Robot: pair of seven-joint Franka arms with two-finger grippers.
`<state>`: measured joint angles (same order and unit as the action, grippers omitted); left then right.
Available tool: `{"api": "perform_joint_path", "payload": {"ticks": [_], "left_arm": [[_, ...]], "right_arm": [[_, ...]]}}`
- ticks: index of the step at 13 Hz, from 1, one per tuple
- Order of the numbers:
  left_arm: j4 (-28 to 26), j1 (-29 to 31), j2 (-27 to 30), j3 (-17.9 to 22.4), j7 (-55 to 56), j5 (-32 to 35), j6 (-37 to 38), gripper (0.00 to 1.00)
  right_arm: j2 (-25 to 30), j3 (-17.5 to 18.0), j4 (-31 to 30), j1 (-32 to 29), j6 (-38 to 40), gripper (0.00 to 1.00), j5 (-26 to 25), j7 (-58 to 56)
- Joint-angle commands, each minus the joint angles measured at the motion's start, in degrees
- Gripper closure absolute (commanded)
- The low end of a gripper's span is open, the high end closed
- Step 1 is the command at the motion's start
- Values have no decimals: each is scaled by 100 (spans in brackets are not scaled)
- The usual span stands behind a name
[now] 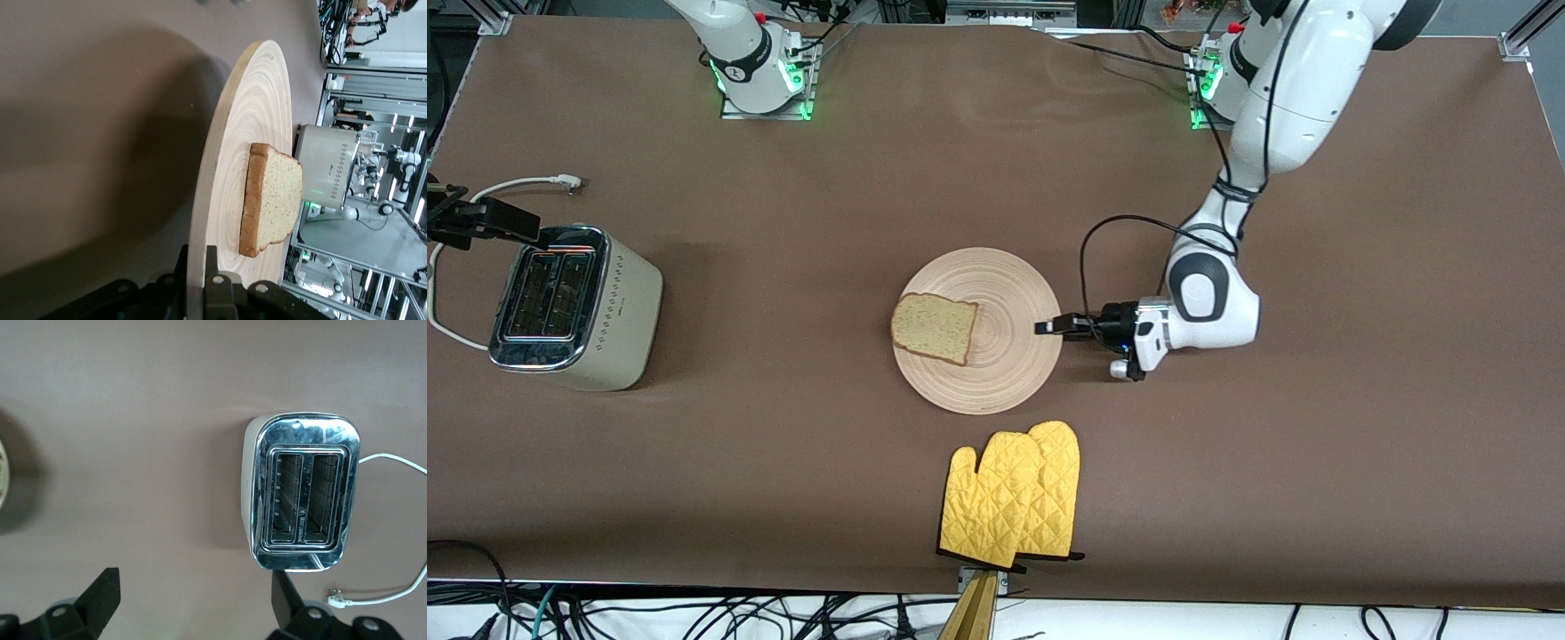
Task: Move plate and put bread in toaster
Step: 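Slide the wooden plate with the left gripper toward the toaster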
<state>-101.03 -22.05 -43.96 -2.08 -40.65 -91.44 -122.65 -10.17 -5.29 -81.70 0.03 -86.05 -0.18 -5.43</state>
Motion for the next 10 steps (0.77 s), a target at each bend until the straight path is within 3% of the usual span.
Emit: {"api": "perform_joint_path", "payload": {"ticks": [1,9,10], "left_arm": [[-136,-457,108,103,-13,-602,-206,100],[-136,-616,-42,112,-75,-919,-321,100],[-136,-616,-34,112,-75,-928,-321,89]], "right_arm": [[-38,28,58,-21,-17,0,27,42],[-126,72,-74,23,-26,0,115,77],[-152,81,-74,32,-26,0,123,77]]}}
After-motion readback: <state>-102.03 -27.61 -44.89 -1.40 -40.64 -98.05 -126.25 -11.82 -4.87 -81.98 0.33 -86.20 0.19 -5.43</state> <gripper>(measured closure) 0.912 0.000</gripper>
